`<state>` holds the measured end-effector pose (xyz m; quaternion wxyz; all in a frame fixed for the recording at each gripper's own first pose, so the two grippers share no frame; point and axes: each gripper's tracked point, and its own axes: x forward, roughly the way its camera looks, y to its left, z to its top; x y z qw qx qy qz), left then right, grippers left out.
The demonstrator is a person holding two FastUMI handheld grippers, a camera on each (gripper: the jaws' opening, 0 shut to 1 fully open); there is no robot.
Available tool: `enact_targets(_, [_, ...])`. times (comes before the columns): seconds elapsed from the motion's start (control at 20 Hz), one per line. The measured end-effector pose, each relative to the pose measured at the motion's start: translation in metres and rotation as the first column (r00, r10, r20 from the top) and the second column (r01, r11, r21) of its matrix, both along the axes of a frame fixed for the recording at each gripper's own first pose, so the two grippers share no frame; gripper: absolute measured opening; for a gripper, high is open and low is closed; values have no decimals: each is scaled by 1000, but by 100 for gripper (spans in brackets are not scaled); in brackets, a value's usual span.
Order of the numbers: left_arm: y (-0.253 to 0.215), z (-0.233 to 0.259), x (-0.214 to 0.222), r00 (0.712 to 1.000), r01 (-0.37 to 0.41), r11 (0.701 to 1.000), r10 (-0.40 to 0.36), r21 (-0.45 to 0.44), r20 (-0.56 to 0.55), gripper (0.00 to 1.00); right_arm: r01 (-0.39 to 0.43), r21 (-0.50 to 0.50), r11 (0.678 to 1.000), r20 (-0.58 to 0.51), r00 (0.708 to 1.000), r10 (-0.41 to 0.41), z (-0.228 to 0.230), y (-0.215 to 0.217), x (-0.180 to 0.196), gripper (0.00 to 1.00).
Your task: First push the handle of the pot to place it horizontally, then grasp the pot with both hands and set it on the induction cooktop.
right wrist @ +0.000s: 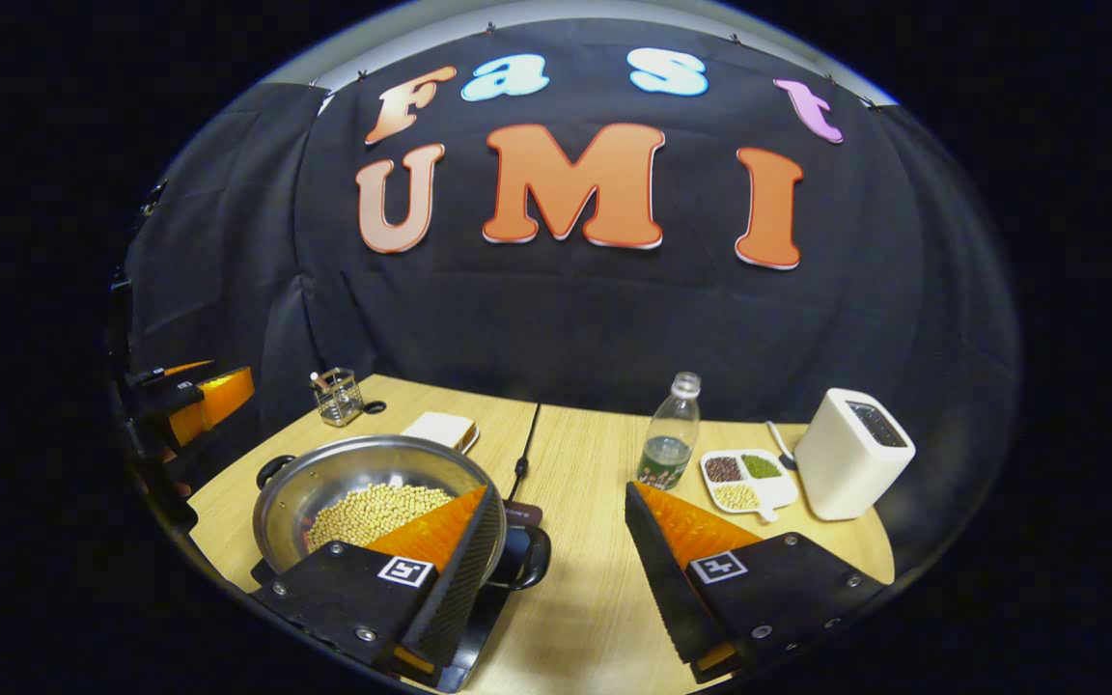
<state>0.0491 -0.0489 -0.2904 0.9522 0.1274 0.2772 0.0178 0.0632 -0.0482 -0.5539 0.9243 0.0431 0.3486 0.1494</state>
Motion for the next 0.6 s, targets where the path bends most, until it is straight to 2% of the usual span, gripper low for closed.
enact_targets(0.05, [-8,17,-1,1000,9,1000,-9,-17,27,94,7,1,1000,38,999,-7,15,-9,1,82])
enact_targets(0.15, [-24,46,-5,997,44,998,-42,-42,68,89,17,15,1000,100,995,-18,43,-25,0,84])
enact_targets(0.2, [-29,61,-7,995,50,998,-45,-49,95,93,17,19,1000,123,992,-20,54,-31,0,85])
enact_targets(0.3, [-42,89,-5,989,58,995,-47,-81,139,89,35,10,999,163,986,-36,74,-52,-3,88])
enact_targets(0.4, [-55,125,-11,980,80,990,-56,-118,189,89,59,7,998,225,973,-59,99,-75,-2,90])
enact_targets(0.45, [-61,139,-12,975,101,987,-73,-127,209,86,67,12,998,263,963,-68,114,-85,-2,91])
enact_targets(0.55, [-71,158,-19,967,133,983,-101,-125,233,91,91,19,996,321,943,-92,139,-104,-4,91])
enact_targets(0.6, [-76,169,-22,961,145,981,-109,-131,253,93,104,19,994,343,933,-104,149,-113,-5,95])
